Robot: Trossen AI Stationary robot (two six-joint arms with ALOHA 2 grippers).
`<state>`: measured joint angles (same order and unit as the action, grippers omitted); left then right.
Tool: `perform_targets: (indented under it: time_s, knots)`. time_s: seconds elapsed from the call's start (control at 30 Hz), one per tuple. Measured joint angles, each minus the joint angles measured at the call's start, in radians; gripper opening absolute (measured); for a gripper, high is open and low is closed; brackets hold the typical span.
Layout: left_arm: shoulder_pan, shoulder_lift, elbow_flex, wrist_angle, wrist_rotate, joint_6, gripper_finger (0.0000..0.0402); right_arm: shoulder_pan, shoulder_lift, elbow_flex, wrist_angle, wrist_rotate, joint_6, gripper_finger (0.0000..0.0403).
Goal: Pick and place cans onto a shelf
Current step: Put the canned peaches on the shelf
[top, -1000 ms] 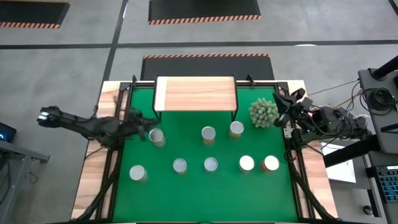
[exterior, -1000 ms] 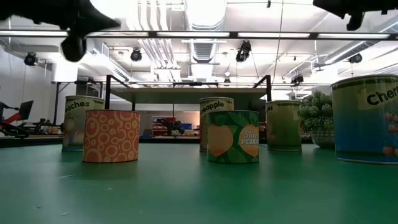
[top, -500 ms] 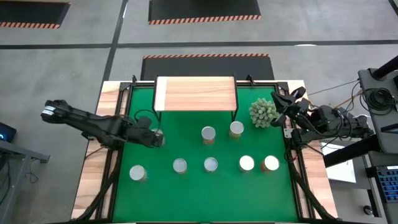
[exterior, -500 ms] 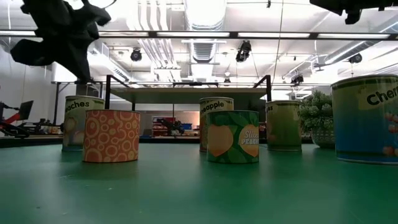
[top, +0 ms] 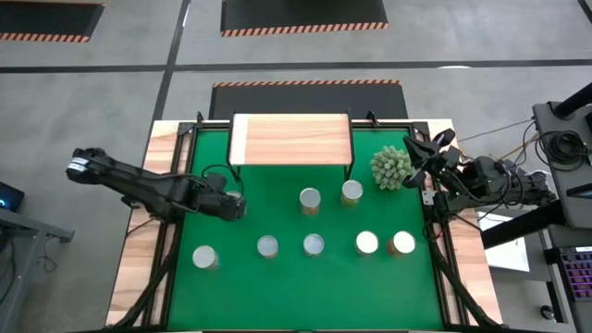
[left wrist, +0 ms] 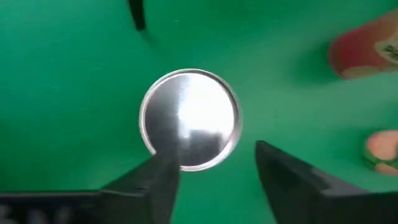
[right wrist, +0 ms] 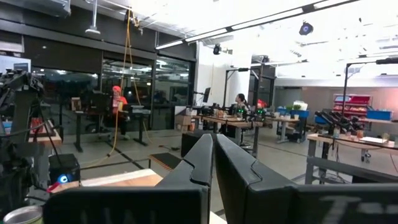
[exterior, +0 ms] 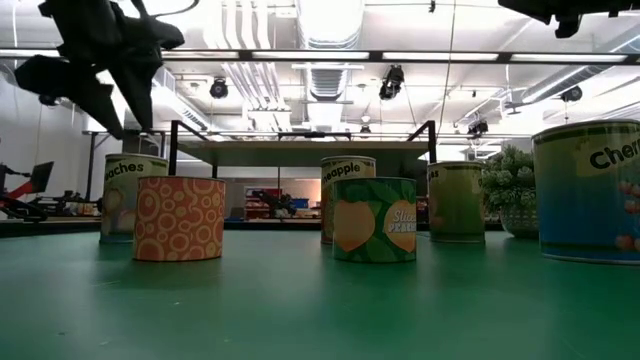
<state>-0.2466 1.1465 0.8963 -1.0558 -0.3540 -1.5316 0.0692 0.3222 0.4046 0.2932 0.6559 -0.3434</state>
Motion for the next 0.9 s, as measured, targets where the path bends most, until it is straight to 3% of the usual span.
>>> perform_targets:
  time_s: [0.17,0.3,0.9]
  knots:
    - [0.000,0.047,-0.001,-0.045,-0.025,-0.026,0.0306,0.000,0.000,0.000,0.000,0.000,-0.001,0.0009]
    - [0.000,0.075,-0.001,-0.045,-0.030,-0.026,0.0352,0.000,0.000,0.000,0.000,0.000,-0.001,0.0009]
    - [0.000,0.187,-0.001,-0.016,-0.084,-0.032,0.0336,0.000,0.000,0.000,-0.001,0.000,-0.010,0.0009]
